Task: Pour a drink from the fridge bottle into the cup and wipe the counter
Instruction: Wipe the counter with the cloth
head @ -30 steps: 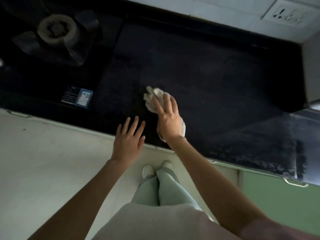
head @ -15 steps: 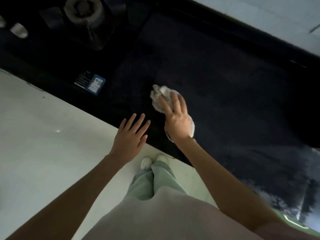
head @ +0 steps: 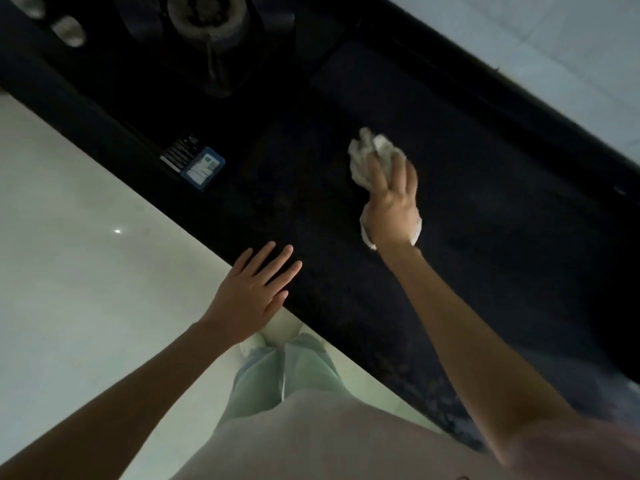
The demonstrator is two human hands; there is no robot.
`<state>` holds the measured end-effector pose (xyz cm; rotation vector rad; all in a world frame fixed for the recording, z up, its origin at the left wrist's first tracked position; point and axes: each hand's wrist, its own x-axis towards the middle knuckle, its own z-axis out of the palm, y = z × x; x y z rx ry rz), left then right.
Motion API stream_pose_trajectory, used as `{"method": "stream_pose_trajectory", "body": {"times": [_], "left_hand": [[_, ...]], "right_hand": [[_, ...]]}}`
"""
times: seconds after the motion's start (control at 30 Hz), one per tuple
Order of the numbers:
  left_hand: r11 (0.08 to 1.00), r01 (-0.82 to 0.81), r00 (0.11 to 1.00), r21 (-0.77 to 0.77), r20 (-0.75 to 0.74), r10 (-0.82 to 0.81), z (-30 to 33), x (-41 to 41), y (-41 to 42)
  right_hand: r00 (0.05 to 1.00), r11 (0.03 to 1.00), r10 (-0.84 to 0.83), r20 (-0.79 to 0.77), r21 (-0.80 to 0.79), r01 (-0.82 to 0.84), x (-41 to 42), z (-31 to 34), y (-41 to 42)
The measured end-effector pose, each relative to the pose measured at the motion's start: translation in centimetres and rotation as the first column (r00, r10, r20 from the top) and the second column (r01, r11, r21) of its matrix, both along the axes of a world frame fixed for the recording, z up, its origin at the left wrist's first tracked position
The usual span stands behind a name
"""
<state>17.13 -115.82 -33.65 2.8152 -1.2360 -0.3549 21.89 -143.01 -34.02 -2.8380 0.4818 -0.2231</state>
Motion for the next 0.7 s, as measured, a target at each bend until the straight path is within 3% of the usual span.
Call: {"method": "stream_pose_trajectory", "body": {"times": [0.07, 0.17, 0.27, 0.43, 0.5, 0.57, 0.7], "left_hand": [[1.000, -0.003, 1.000, -0.011, -0.002, 0.003, 0.0, 0.0, 0.0], [1.000, -0.001, 1.000, -0.030, -0.010, 0.000, 0.2, 0.0, 0.0], [1.000, 0.005, 1.000, -0.024, -0.013, -0.005, 0.2, 0.1, 0.0], [1.000, -0.004, 1.000, -0.025, -0.024, 0.004, 0.2, 0.0, 0.1], [1.000, -0.011, 0.999, -0.028, -0.035, 0.010, 0.2, -0.1, 0.0], [1.000, -0.007, 0.999, -0.025, -0.040, 0.006, 0.3, 0.0, 0.0], [1.000, -0.009, 0.999, -0.006, -0.039, 0.008, 0.5, 0.1, 0.0]], "right_hand": [[0.985, 0.986, 0.165, 0.044, -0.021, -0.165, -1.7, -0.6, 3.1], [0.919, 0.921, 0.389, -0.060, -0.010, -0.390, 0.5, -0.1, 7.0], [0.883, 0.890, 0.447, -0.139, -0.027, -0.455, 6.4, 0.4, 8.2], [0.929, 0.961, 0.247, -0.275, -0.052, -0.271, 12.3, 2.1, 2.6], [0.967, 0.989, 0.116, -0.228, -0.064, -0.134, 10.8, 1.8, 0.6], [0.986, 1.000, -0.002, -0.166, 0.020, 0.005, 7.2, 1.2, 0.3], [0.999, 1.000, -0.001, 0.048, 0.011, 0.000, -1.4, 0.2, 4.6]]}}
